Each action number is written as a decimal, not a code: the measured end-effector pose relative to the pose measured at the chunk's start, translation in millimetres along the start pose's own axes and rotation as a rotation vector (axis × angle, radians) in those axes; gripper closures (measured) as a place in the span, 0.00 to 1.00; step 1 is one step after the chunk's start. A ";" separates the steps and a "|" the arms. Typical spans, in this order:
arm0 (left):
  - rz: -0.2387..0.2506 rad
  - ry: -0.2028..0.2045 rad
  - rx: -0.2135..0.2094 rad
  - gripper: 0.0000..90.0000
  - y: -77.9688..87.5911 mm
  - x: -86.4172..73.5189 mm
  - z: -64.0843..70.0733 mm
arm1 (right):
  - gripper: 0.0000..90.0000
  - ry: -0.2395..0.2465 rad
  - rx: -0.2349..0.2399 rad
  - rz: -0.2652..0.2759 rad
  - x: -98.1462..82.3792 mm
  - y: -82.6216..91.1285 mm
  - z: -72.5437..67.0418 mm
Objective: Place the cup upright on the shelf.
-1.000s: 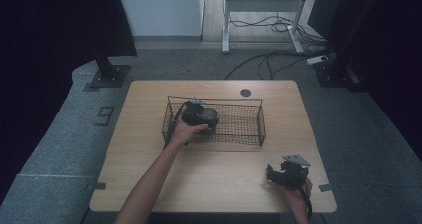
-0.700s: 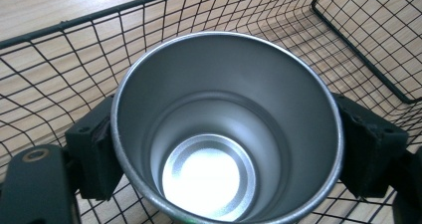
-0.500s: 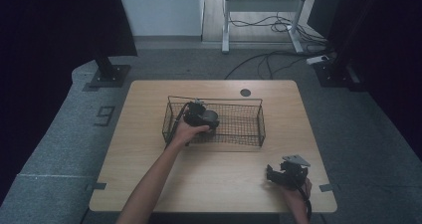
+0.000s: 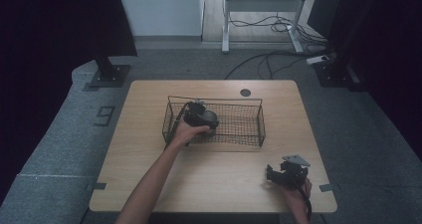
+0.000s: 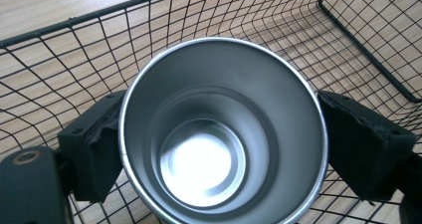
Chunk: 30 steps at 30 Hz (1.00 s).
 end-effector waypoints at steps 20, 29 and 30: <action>0.166 -0.033 0.039 0.10 62.4 18.9 4.2 | 0.10 0.000 0.000 0.000 0.0 0.0 0.0; 0.213 -0.047 0.004 0.11 91.8 4.5 16.9 | 0.10 0.001 0.000 -0.001 -0.1 0.1 0.1; 0.220 -0.050 -0.002 0.11 95.0 1.8 18.4 | 0.10 0.001 0.000 -0.001 -0.1 0.1 0.1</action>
Point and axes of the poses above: each handheld gripper's, and its own axes: y roughly backward along the jaws, x roughly out of its top, z roughly to its right, the point moved 10 cm from there along -y, roughly forward along the jaws, and after that the axes turned 11 degrees about -y, right-handed, at the moved point
